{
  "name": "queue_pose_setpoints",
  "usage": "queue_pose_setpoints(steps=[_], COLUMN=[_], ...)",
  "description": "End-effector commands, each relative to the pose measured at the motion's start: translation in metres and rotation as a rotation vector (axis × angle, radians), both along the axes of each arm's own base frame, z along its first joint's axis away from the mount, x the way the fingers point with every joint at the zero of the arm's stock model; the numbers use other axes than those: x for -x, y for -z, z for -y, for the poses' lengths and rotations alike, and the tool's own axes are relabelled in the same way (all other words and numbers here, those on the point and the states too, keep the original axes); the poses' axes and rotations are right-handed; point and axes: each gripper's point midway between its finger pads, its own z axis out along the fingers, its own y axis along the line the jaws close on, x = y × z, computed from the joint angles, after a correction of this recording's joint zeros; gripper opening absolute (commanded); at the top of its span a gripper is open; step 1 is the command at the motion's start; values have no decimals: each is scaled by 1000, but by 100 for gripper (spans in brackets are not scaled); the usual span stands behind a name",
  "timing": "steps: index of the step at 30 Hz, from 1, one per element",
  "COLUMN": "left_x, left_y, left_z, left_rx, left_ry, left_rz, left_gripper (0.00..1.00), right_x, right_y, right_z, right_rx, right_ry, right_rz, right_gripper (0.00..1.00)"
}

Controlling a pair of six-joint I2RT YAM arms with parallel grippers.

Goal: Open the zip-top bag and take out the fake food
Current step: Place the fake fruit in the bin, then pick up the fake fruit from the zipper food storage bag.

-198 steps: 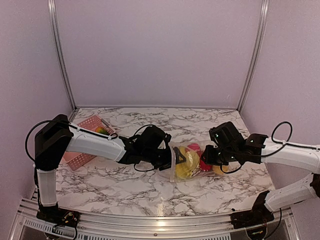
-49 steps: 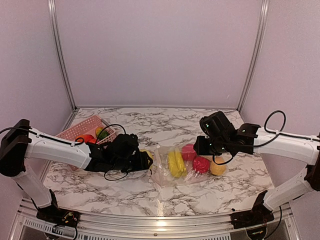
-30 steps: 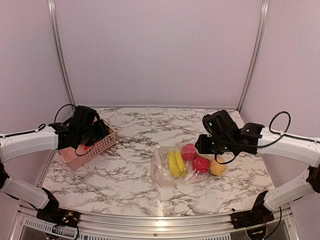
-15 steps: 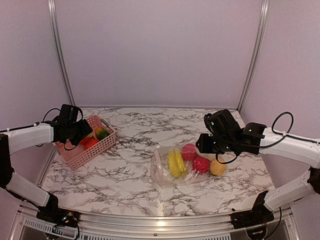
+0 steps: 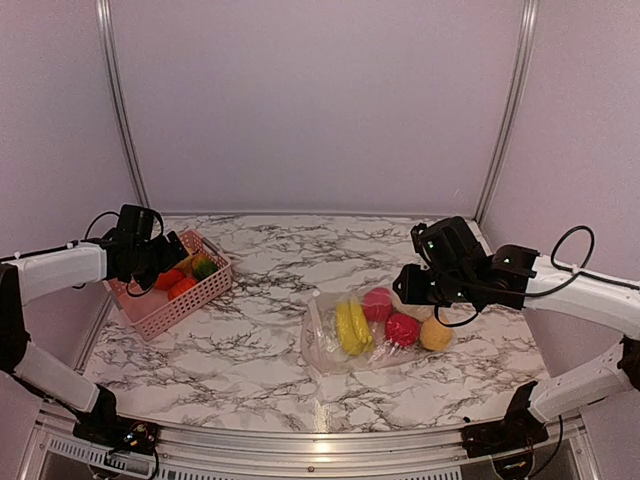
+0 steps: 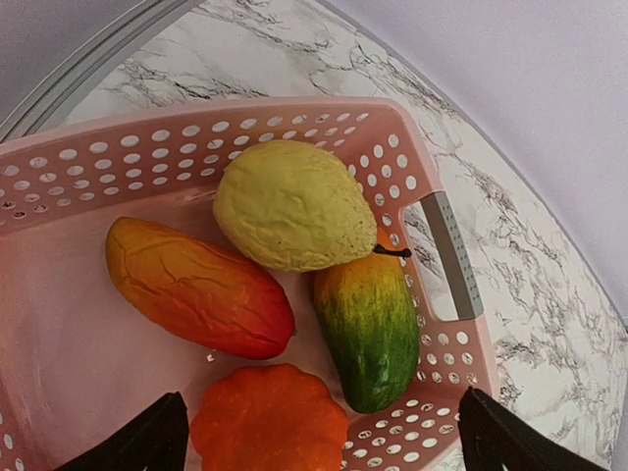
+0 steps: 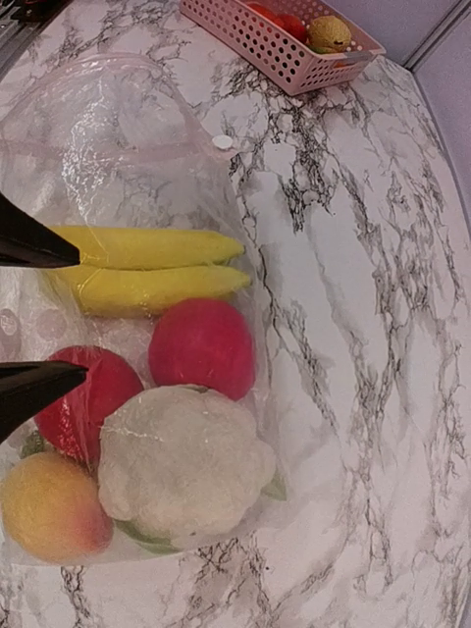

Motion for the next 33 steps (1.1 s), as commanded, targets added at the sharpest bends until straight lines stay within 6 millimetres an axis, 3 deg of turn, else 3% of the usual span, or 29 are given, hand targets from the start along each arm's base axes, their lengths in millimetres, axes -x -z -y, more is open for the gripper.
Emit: queue_pose_setpoints(steps=[1,7,13,24,33], left_x=[1,18,42,95,125], left_y=[-24,-26,-13,26,29], left_z=[9,34,75,202,303], left_rx=[18,41,77,213,284], left_ry=[48,105,195,487,693], left_rz=[69,76,50,-59,-93], left_gripper=[99,99,99,91,74], right_x=[2,1,0,0,5], right_y=[-2,-1,1,10,14], right_z=[2,1,0,3,0], right_rx=[12,19,27,47,53], right_ry=[-1,-2,-4,8,-9], right_rz=[9,5,1,-14,-31], right_gripper=[31,32,32,32,29])
